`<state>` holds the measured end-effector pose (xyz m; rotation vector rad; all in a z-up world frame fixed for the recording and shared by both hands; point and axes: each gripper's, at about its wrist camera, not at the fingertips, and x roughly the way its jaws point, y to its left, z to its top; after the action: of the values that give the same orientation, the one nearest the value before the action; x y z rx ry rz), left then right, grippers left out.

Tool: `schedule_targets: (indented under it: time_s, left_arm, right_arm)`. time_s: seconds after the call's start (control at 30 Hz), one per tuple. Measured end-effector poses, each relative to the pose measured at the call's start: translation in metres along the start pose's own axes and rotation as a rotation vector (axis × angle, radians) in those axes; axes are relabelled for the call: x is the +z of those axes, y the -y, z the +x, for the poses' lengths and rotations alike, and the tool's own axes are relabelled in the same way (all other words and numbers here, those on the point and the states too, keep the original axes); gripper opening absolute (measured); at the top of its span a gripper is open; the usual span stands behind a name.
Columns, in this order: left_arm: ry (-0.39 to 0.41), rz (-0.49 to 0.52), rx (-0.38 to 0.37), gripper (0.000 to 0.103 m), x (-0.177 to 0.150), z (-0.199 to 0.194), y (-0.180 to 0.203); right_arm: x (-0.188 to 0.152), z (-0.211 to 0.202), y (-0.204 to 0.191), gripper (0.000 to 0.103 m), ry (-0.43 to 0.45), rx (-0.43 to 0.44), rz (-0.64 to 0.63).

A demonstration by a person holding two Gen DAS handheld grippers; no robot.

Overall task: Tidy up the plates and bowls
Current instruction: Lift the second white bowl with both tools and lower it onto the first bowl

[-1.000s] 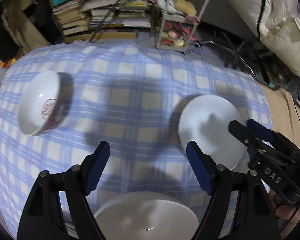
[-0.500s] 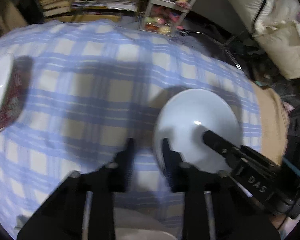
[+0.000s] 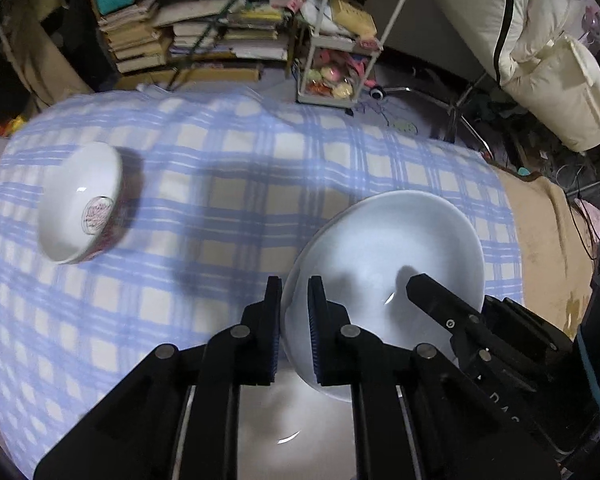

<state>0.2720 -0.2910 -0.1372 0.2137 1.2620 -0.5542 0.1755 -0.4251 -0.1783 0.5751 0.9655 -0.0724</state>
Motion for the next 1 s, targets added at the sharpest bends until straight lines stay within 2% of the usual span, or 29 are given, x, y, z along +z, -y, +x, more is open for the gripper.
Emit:
schedule_targets:
  time_s: [0.2, 0.43, 0.6, 0.77, 1.0]
  left_arm:
    - [0.036, 0.002, 0.031, 0.014, -0.018, -0.038, -0.012]
    - [0.061, -0.016, 0.041, 0.014, -0.053, -0.065, -0.023]
    - [0.036, -0.046, 0.048, 0.014, -0.076, -0.065, -0.031]
    - [0.011, -0.059, 0.070, 0.014, -0.099, -0.059, -0.036]
    - [-0.037, -0.143, 0.010, 0.014, -0.116, -0.041, -0.056]
  right_arm:
    - [-0.008, -0.024, -0.034, 0.017, 0.043, 0.022, -0.049]
    - [-0.028, -0.033, -0.053, 0.017, 0.021, 0.057, -0.077]
    - [-0.041, -0.036, -0.064, 0.017, 0.001, 0.050, -0.112]
    - [-0.057, -0.031, -0.077, 0.017, -0.035, -0.010, -0.188]
    - [-0.068, -0.014, -0.082, 0.017, -0.088, -0.019, -0.217]
